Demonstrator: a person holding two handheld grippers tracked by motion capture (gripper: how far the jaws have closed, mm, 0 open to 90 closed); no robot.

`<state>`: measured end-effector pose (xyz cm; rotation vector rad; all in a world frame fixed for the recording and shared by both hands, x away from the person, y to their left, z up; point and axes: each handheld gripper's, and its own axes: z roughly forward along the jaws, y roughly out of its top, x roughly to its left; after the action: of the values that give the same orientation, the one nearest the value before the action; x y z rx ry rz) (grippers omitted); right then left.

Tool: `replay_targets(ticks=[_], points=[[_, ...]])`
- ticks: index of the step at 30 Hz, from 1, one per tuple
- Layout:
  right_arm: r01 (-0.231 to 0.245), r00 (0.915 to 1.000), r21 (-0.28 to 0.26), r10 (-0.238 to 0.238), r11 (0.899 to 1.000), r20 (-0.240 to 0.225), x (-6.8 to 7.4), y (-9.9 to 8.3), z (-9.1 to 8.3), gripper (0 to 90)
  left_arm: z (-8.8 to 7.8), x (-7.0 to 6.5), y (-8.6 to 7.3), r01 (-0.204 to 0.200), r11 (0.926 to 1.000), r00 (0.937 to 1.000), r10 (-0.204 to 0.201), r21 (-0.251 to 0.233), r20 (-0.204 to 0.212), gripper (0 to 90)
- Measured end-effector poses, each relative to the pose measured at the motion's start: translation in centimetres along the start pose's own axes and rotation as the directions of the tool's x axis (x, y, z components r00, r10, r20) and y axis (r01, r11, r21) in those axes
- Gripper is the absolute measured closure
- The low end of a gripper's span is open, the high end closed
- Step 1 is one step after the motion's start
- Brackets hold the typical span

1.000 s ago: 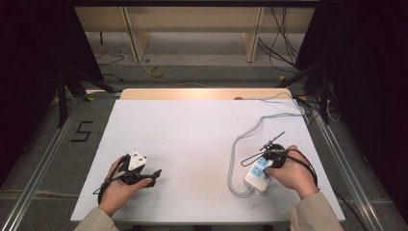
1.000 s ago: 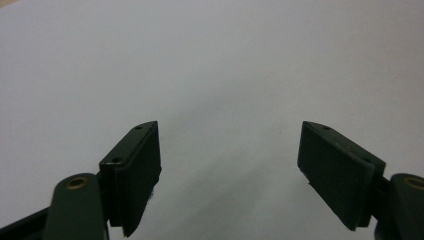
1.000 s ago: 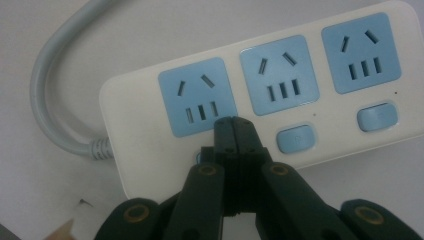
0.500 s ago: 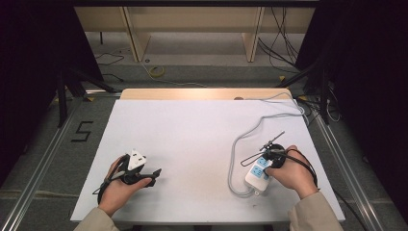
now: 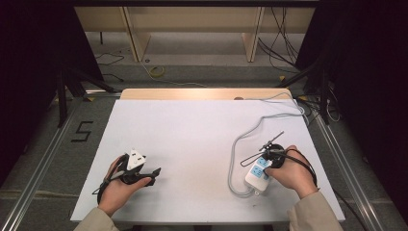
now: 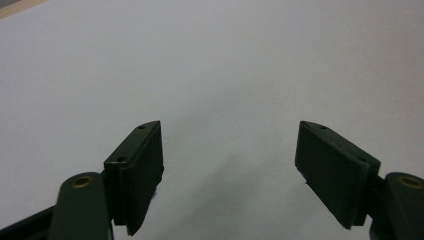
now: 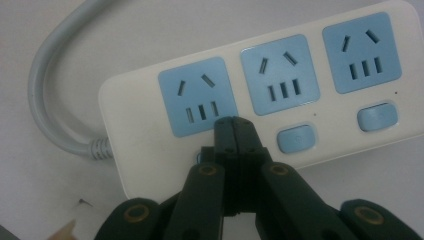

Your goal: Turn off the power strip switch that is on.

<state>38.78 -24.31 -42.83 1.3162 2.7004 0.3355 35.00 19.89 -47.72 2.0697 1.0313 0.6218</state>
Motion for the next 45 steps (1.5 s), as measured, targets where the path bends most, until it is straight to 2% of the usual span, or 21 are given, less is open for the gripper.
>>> replay_targets(ticks=[27,45], points=[[-0.004,1.0,0.001,0.004,1.0,-0.003,0.02,-0.17,0.04,90.0,0.03,-0.05,-0.01,0.001,1.0,1.0,-0.001,0.0,0.0,27.1],[0.02,0.9997,0.0,-0.02,1.0,0.012,0.25,-0.14,0.02,90.0,0.07,-0.01,-0.04,0.001,1.0,1.0,-0.001,0.004,0.002,27.1]])
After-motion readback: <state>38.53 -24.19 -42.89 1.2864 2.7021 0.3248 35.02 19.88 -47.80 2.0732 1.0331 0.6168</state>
